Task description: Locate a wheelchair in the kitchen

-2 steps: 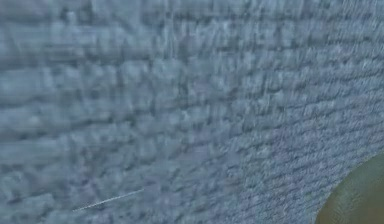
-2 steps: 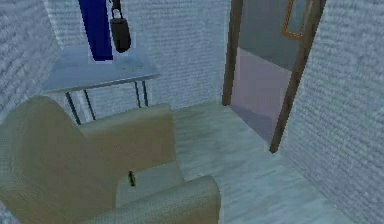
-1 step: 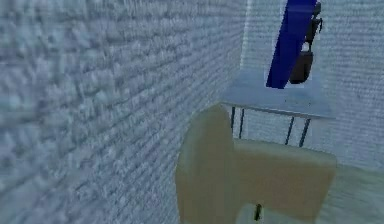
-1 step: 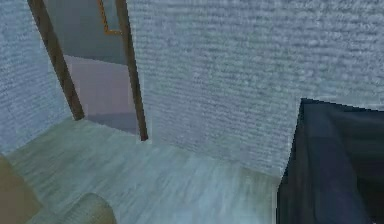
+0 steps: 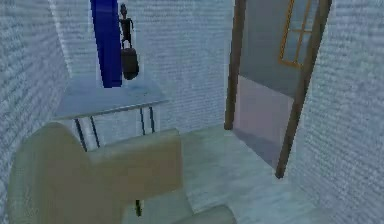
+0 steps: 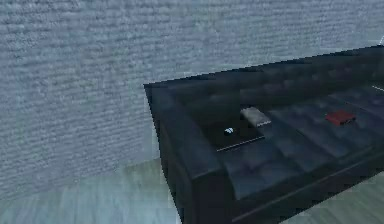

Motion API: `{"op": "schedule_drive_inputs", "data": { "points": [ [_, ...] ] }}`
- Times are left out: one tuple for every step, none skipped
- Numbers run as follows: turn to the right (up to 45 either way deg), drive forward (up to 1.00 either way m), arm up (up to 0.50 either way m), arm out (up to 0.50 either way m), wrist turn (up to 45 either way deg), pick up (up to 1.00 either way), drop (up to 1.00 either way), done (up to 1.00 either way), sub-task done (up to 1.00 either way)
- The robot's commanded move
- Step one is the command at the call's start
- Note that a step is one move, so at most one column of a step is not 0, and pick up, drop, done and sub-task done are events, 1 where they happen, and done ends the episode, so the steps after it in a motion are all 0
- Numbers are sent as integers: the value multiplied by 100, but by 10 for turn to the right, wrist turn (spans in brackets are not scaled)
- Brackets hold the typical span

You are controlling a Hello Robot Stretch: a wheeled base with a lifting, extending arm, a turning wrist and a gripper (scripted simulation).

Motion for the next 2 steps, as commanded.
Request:
{"op": "schedule_drive_inputs", "data": {
  "points": [
    [450,0,0,0,0,0,0,0,0],
    [120,0,0,0,0,0,0,0,0]
  ]
}}
